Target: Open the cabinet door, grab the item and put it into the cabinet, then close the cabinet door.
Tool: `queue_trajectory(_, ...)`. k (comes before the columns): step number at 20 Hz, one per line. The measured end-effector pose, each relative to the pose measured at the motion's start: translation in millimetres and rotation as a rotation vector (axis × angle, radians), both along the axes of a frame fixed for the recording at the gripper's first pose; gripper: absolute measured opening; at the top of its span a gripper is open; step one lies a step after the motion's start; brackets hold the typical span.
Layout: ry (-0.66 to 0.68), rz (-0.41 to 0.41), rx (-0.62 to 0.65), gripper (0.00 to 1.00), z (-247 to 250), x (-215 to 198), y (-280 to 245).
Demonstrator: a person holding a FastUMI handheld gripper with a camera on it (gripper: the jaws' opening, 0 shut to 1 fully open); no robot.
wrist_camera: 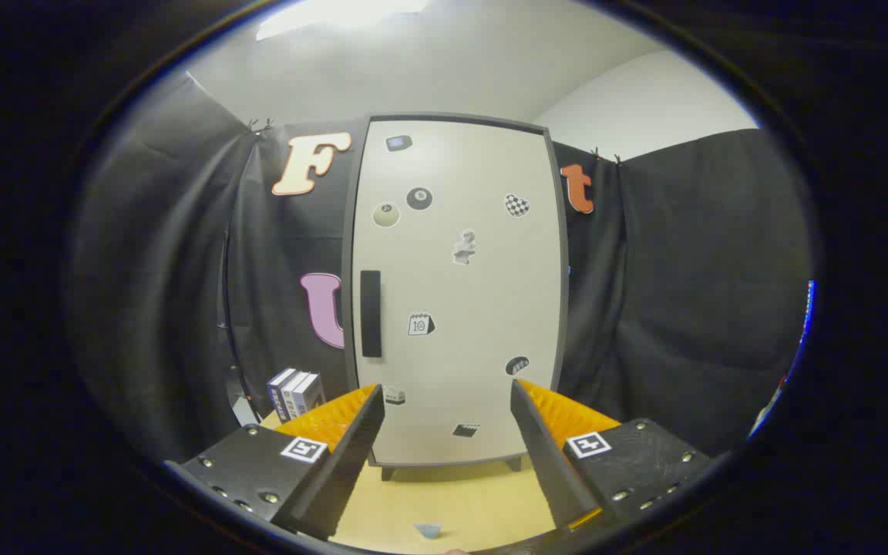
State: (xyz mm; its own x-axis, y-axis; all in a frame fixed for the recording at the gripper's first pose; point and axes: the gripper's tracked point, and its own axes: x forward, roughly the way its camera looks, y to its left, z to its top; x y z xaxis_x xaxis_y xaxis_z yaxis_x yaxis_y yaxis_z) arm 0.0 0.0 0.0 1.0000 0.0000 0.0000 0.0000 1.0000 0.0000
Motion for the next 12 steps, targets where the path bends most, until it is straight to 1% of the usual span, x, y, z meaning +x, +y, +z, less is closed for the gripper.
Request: queue_trajectory(12,0.006,0.023,0.029,0.98,1,7,11)
